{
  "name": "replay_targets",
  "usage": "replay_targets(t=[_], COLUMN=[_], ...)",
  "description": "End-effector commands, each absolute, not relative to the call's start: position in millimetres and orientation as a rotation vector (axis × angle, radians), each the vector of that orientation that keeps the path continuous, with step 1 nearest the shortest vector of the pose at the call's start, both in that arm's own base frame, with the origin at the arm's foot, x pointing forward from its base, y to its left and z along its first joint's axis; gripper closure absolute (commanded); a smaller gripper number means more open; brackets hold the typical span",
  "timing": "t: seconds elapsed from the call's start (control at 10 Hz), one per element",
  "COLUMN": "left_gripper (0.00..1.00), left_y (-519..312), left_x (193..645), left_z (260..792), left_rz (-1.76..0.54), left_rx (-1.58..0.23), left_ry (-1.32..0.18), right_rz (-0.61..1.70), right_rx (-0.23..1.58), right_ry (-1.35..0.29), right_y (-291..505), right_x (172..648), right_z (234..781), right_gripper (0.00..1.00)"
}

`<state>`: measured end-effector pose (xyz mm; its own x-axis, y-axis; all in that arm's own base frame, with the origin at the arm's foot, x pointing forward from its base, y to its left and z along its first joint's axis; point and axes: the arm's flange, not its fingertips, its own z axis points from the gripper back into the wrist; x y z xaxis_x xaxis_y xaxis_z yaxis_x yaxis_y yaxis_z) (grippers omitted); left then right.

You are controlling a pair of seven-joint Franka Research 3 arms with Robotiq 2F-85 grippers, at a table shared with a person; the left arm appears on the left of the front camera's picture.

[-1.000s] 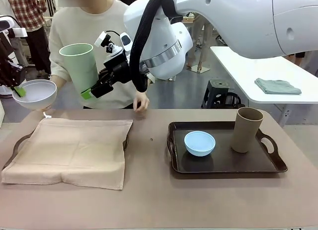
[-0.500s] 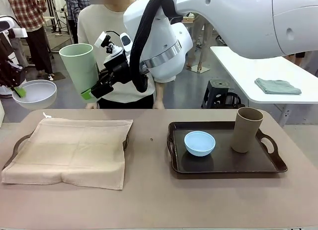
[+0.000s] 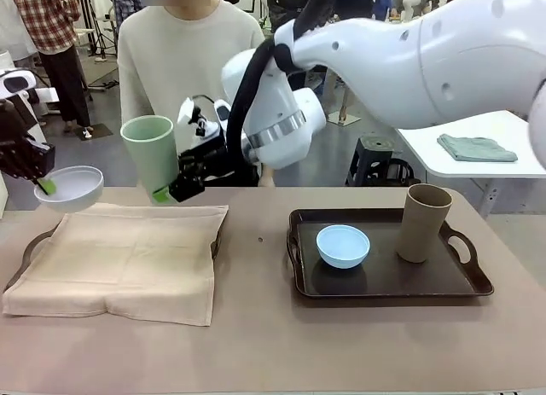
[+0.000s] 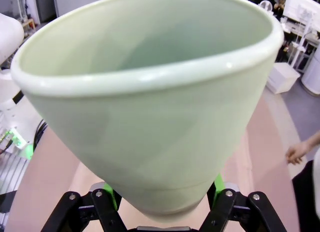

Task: Set up a tray with a mat and arrange the tableware.
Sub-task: Place the Picnic Bowl and Reusable plastic cup back onto the Handle tray in front of the human's position.

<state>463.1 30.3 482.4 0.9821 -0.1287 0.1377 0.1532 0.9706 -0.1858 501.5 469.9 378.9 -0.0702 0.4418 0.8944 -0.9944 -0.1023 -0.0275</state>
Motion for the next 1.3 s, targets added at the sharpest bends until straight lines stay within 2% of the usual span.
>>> replay_targets(t=[0.0,0.2,0.4,0.5,0.8,1.2], left_gripper=[0.96,0.96,0.96,0.96,0.96,0.96], left_y=[32,32,32,32,32,32], left_x=[475,482,478,478,480,489], left_z=[462,439,443,443,437,409], left_rz=[-0.164,-0.162,-0.140,-0.140,-0.141,-0.144], left_rx=[-0.236,-0.216,-0.213,-0.213,-0.210,-0.206], left_ry=[-0.128,-0.079,-0.075,-0.075,-0.065,-0.049], right_rz=[1.411,1.386,1.382,1.402,1.411,1.435], right_rx=[1.018,1.050,0.962,1.025,1.009,1.009], right_ry=[-0.814,-0.754,-0.706,-0.746,-0.739,-0.751], right_y=[473,479,474,475,475,488], right_x=[511,513,504,509,510,520], right_z=[353,331,341,318,318,286], right_gripper=[0.22,0.22,0.22,0.22,0.22,0.22])
